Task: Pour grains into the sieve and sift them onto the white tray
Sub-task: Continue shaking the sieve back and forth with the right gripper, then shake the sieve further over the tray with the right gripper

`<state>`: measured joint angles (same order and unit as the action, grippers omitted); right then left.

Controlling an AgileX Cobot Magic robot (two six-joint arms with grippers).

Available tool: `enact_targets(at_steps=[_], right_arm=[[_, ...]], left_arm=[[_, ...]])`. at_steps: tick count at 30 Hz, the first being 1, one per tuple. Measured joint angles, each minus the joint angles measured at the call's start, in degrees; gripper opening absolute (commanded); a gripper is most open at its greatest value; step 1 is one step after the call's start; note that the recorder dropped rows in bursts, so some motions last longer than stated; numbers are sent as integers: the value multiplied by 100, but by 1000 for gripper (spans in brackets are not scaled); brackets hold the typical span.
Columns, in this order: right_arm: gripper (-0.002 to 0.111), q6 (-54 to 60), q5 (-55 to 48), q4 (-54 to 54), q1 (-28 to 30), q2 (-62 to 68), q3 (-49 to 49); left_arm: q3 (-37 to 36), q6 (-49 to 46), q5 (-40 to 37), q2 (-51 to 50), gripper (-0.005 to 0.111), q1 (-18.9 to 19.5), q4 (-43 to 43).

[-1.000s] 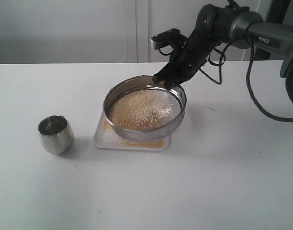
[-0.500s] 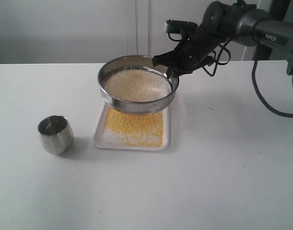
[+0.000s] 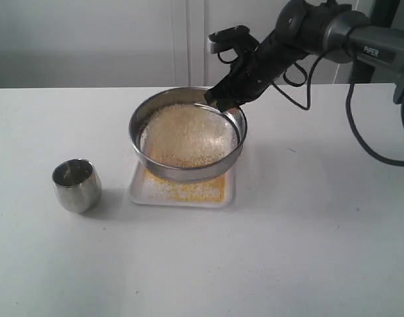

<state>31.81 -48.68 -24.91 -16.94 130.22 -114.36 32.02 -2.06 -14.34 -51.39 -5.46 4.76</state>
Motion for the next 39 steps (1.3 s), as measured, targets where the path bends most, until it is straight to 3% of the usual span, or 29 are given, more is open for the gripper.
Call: enact_targets(at_steps=[3,4,7,8,12,15,20,23,27,31,35,39], right_arm=[[0,-1698,238,423,-70,25,25],[0,-1774,390,278,-70,40,25],[0,-21,279,-185,-63,11,-8],[0,-15,173,-28,-88,0,-9],[0,-2125,486,665,-165,29,15],[0,-793,479,522,-130,10,15],[0,-2366,353,980,-136,48,26],[0,-1000,85,571,-59,44,16],[0,-2611,150,708,-71,73,52],[0,-971,250,-37,4,61,24],[0,-2000,20,236,2,62,24],[0,-1666,-449,308,107,27,24]], left_arm=[[0,0,0,0,0,0,0],[0,0,0,0,0,0,0],[0,0,0,0,0,0,0],[0,0,0,0,0,0,0],[0,0,0,0,0,0,0],[0,0,0,0,0,0,0],[0,0,0,0,0,0,0],[0,0,0,0,0,0,0],[0,0,0,0,0,0,0],[0,0,0,0,0,0,0],[0,0,0,0,0,0,0],[0,0,0,0,0,0,0]])
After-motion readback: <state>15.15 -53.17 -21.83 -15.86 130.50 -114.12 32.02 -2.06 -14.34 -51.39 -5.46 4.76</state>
